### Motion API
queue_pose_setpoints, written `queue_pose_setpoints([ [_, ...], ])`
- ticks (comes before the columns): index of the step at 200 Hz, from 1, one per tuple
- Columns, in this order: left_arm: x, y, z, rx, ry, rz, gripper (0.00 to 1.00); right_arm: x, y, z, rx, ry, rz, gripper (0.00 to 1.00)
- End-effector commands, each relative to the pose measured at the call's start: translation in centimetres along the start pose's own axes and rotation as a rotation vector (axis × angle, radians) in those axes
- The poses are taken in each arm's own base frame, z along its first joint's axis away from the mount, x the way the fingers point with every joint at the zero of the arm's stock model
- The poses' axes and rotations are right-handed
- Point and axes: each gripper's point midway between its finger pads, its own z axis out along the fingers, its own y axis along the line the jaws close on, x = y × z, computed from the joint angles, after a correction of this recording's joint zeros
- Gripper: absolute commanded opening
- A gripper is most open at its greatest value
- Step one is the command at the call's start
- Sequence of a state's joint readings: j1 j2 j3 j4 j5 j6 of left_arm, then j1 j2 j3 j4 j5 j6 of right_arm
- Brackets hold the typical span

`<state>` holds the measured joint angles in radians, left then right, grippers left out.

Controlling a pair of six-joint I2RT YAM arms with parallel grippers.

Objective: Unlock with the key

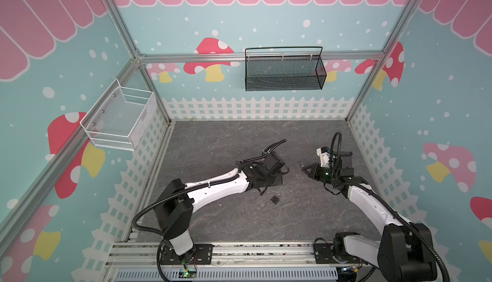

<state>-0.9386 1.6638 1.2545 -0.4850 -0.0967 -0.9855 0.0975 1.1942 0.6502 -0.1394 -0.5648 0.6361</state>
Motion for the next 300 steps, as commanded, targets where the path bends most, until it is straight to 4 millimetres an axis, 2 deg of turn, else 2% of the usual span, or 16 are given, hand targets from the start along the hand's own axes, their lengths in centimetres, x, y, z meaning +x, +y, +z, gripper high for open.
queue_pose_setpoints([
  [1,-1.7,-0.9,-1.3,0.121,-0.083,-0.249,0.00,1.5,0.4,0.9,0.052,0.052,-0.022,0.00],
  [51,-2.7,2.7,-2.4,0.063,-0.207,-0.422,0.00,7.7,4.8,3.3,0.031,0.181,-0.088,0.00],
  [80,-2.7,4.1,-2.5,0.012,-0.240,-0.460,0.00,10.2,7.8,4.0,-0.030,0.202,-0.101,0.00],
  [96,-3.0,4.8,-2.6,-0.011,-0.273,-0.467,0.00,11.7,8.9,4.5,-0.057,0.220,-0.092,0.00],
  [116,-3.2,5.4,-2.8,-0.047,-0.292,-0.455,0.00,12.6,10.4,4.7,-0.115,0.218,-0.075,0.00],
  [133,-3.2,5.6,-2.7,-0.064,-0.292,-0.445,0.00,13.0,11.2,4.8,-0.145,0.207,-0.059,0.00],
  [162,-3.1,5.8,-2.6,-0.080,-0.288,-0.433,0.00,12.4,12.7,4.8,-0.203,0.169,-0.050,0.00],
  [231,-3.0,5.0,-2.7,-0.059,-0.261,-0.405,0.00,11.8,13.6,5.8,-0.237,0.146,-0.027,0.00],
  [300,-2.9,4.9,-3.0,-0.049,-0.258,-0.397,0.00,11.4,13.4,6.7,-0.206,0.137,-0.029,0.00],
])
